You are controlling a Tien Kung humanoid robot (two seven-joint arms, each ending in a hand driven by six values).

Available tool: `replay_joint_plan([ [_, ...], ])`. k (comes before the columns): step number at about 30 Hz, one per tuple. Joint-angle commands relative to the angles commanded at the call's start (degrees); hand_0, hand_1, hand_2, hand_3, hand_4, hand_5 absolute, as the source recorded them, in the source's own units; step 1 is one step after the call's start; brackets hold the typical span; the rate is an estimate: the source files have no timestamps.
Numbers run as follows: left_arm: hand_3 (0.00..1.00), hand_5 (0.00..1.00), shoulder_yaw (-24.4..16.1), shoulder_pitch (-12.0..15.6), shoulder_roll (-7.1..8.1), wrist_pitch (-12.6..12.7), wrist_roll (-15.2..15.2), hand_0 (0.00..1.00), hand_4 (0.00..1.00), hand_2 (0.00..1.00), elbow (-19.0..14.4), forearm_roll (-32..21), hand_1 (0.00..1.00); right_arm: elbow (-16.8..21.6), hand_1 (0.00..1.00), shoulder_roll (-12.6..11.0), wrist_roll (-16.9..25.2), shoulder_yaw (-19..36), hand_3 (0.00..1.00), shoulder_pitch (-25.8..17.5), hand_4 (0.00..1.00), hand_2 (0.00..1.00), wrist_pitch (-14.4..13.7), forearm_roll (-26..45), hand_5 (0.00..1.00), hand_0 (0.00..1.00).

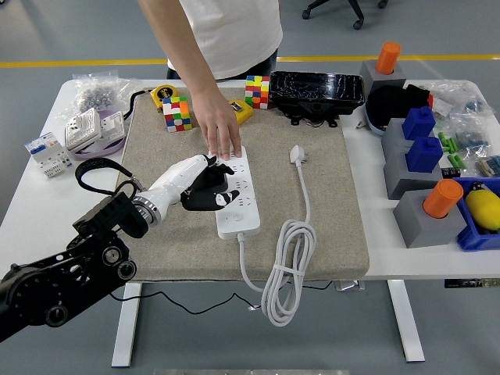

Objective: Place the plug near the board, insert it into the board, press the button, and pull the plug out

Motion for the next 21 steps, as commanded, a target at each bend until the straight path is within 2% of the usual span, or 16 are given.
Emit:
replay_joint_plan([
  [5, 0.659, 0.402, 0.95, -0.80, -0.52, -0.09, -0.05, 0.732, 0.739, 0.750, 0.54, -0.37, 0.745, 0.10, 0.677, -0.02, 0.00, -0.09, 0.588, 0.06, 0.984, 0.674, 0.02, -0.02, 0.530, 0.674],
  [10, 0.658, 0.404, 0.09, -0.51, -0.72, 0.34, -0.45, 0.730, 0.740, 0.746, 0.21, -0.15, 0.741, 0.23, 0.677, -0.03, 0.01, -0.14, 0.588, 0.01, 0.984, 0.673, 0.00, -0.06, 0.530, 0.673],
  [15, 0.654, 0.404, -1.77, 0.34, -0.04, 0.77, -0.85, 0.720, 0.741, 0.742, -1.47, 0.29, 0.737, 0.12, 0.677, 0.00, 0.00, -0.10, 0.587, -0.07, 0.984, 0.673, -0.02, -0.07, 0.529, 0.675],
  [19, 0.654, 0.404, -3.58, 1.52, 1.06, 0.90, -0.79, 0.720, 0.741, 0.742, -4.30, 0.52, 0.737, 0.18, 0.677, -0.01, -0.02, -0.12, 0.587, -0.06, 0.984, 0.673, -0.01, -0.11, 0.529, 0.675],
  [20, 0.641, 0.402, -4.10, 1.95, 1.49, 0.66, -0.50, 0.582, 0.743, 0.650, -5.41, 0.52, 0.631, 0.24, 0.677, -0.03, -0.02, -0.13, 0.588, -0.05, 0.985, 0.674, 0.00, -0.12, 0.530, 0.675],
  [21, 0.641, 0.402, -4.59, 2.37, 1.92, 0.19, -0.11, 0.582, 0.743, 0.650, -6.59, 0.31, 0.631, 0.29, 0.677, -0.04, -0.02, -0.13, 0.588, -0.04, 0.985, 0.674, 0.01, -0.15, 0.530, 0.675],
])
